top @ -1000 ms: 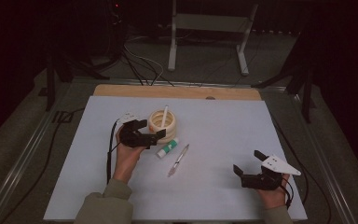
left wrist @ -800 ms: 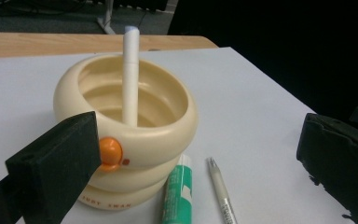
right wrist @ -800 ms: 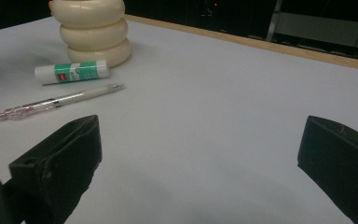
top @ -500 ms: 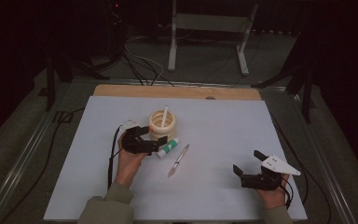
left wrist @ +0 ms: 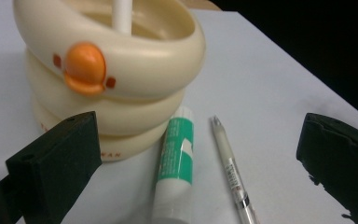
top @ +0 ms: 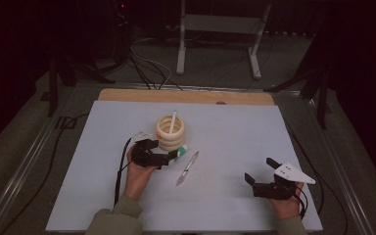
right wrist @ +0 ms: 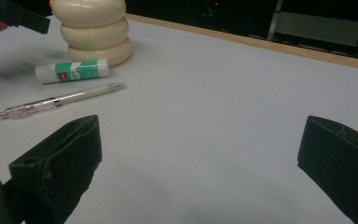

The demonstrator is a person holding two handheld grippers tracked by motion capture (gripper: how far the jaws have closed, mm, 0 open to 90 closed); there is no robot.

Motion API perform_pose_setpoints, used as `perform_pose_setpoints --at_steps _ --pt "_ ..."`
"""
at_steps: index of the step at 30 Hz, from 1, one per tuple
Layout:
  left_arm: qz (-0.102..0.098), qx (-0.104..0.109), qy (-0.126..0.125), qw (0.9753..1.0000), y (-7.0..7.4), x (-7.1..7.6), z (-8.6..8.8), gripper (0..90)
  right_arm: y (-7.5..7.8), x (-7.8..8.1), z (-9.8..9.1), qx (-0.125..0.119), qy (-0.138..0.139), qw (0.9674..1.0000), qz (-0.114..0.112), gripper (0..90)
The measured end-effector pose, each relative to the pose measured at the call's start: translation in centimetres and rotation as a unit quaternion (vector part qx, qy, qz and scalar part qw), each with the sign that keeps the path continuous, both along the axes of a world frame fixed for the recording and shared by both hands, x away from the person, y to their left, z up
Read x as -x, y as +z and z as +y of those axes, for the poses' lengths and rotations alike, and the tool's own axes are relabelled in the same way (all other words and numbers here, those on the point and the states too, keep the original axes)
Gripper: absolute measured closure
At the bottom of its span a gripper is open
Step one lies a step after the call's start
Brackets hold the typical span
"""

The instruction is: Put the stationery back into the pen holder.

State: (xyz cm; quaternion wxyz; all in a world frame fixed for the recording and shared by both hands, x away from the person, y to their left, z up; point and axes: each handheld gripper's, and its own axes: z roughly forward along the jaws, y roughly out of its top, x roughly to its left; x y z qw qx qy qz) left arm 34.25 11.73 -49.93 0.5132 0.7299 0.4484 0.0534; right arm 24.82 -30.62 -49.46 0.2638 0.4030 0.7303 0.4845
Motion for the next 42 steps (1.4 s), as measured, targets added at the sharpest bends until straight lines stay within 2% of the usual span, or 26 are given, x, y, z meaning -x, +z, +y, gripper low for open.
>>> perform_pose_setpoints --at_steps 12,16,18,20,22,25,28,34,42 --pt "0.030 -0.026 -0.014 0.9991 -1.9 0.0 -1.3 1.6 0.0 0.0 0.0 0.001 0.001 1.0000 0.000 0.0" --pt "0.035 -0.043 -0.019 0.9983 -2.3 0.0 -1.8 8.9 0.0 0.0 0.0 0.000 0.001 1.0000 0.001 0.0" --pt "0.036 -0.051 -0.016 0.9979 -2.4 0.0 -1.9 14.7 0.0 0.0 0.0 0.000 0.001 1.0000 0.001 0.0" --pt "0.041 -0.063 -0.013 0.9971 -2.5 -0.1 -2.0 16.6 0.0 0.0 0.0 0.000 0.001 1.0000 0.000 0.0" --pt "0.043 -0.082 -0.008 0.9957 -2.6 -0.1 -2.1 22.7 0.0 0.0 0.0 0.000 0.000 1.0000 0.001 0.0" --pt "0.047 -0.098 -0.001 0.9941 -2.9 -0.1 -2.2 33.0 0.0 0.0 0.0 0.000 0.000 1.0000 0.000 0.0" --pt "0.042 -0.104 -0.012 0.9936 -3.0 -0.1 -2.2 41.9 0.0 0.0 0.0 0.001 0.001 1.0000 0.000 0.0" --pt "0.034 -0.119 -0.012 0.9923 -3.1 0.0 -2.2 54.2 0.0 0.0 0.0 0.001 0.001 1.0000 -0.001 0.0" --pt "0.025 -0.136 -0.020 0.9902 -3.1 0.3 -2.2 62.6 0.0 0.0 0.0 0.002 0.001 1.0000 -0.001 0.0"
